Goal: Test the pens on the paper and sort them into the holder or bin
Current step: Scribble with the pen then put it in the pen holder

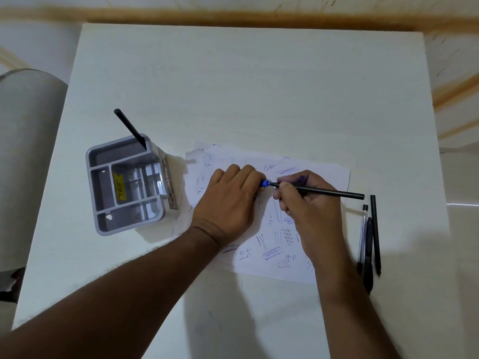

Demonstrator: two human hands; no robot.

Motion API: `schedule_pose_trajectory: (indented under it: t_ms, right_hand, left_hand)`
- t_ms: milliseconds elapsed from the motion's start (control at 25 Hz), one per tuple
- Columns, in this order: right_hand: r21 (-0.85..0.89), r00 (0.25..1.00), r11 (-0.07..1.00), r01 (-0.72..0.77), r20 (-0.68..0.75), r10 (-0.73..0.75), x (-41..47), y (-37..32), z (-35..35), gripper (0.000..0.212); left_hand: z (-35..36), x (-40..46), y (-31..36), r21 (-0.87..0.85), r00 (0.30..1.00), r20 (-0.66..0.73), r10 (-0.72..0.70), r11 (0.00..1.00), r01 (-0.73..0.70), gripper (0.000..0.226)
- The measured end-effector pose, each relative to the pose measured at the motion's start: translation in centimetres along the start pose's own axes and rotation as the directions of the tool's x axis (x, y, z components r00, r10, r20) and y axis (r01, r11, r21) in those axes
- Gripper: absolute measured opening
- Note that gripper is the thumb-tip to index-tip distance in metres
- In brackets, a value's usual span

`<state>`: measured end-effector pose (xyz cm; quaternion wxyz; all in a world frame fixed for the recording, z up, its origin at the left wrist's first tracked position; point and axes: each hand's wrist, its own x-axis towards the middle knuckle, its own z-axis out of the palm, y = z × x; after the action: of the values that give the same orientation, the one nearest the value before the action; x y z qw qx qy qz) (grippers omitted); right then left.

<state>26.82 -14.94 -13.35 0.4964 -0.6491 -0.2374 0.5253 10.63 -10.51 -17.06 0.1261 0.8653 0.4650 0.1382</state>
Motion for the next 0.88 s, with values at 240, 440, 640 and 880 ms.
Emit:
schedule_pose_trajectory:
  t_ms: [240, 440, 640, 880]
  right_hand:
    - [-0.247, 0.993, 0.967, 0.066, 0.111, -0.040, 0.5, -0.5, -0.1, 0.011]
    - [-0.334, 0.988, 0.930, 0.154, 0.070, -0.139, 0.2, 0.0, 1.0, 0.010]
    - [-0.340, 0.986, 0.925, 0.166, 0.083, -0.146, 0.7, 0.7, 1.7, 0.010]
    - [-0.252, 0.961, 0.937, 0.242, -0.074, -0.268, 0.1, -2.6, 0.8, 0.008]
  left_hand:
    - [0.2, -0.1, -0.3, 0.038, 0.999, 0.003, 0.051, 0.998, -0.051, 0.011]
    - [0.1, -0.1, -0.5, -0.040, 0.999, -0.004, 0.036, 0.999, -0.036, 0.006]
    - [0.1, 0.0, -0.3, -0.043, 1.000, 0.003, -0.001, 0.999, 0.001, 0.010]
    - [-0.5, 0.1, 0.4, -0.162, 0.994, -0.002, -0.106, 0.981, 0.104, 0.031]
